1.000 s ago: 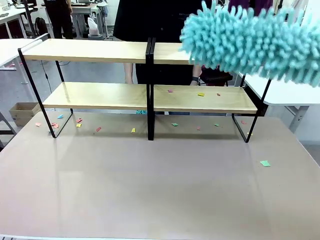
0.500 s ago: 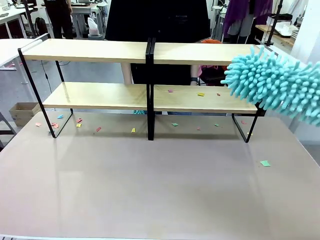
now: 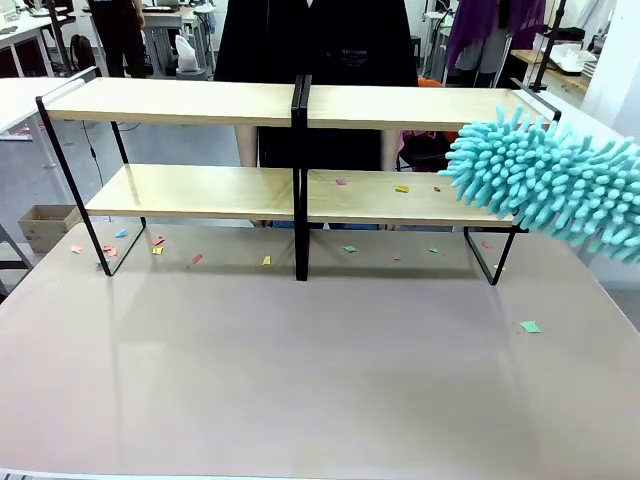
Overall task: Clean the shelves.
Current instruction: Clean a randomly selected level of the Shelf with the Duster, then clean another randomly selected level of the Shelf with the Duster.
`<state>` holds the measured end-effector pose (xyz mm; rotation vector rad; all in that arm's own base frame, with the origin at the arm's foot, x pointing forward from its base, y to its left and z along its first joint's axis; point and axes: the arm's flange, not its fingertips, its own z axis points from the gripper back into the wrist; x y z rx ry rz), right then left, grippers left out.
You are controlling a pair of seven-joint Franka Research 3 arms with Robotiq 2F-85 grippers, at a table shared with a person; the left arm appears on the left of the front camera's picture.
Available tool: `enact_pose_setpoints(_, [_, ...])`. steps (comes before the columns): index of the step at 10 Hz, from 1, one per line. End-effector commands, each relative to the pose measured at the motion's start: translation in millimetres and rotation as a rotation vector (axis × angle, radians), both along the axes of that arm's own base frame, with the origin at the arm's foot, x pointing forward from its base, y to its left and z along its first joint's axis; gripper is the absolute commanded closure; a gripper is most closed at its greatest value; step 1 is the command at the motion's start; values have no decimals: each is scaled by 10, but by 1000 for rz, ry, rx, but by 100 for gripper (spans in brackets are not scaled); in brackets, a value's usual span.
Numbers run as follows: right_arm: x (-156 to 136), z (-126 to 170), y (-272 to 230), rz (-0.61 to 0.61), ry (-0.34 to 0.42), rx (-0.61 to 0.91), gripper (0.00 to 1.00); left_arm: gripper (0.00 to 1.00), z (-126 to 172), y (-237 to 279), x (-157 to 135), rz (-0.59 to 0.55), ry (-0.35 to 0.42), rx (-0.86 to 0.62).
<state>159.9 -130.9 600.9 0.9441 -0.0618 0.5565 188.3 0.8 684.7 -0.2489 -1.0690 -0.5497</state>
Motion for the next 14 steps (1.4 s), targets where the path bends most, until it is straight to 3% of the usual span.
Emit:
enact_pose_setpoints(1, [51, -7, 216, 18, -16, -51, 87, 0, 0, 6, 2, 1, -2, 1])
enact_pose_setpoints(3, [255, -50, 508, 59, 20, -130, 87, 0, 0, 6, 2, 1, -2, 1])
enact_pose_setpoints(6, [544, 22, 1020, 60, -31, -150, 87, 0, 0, 6, 2, 1, -2, 1])
enact_pose_setpoints(7, [623, 25, 1111, 73, 17, -127, 87, 0, 0, 6, 2, 1, -2, 1])
enact_pose_setpoints(8, [454, 0, 824, 80, -3, -152, 87, 0, 0, 6, 2, 1, -2, 1])
enact_pose_setpoints(14, [454, 0, 824, 80, -3, -152, 87, 0, 0, 6, 2, 1, -2, 1])
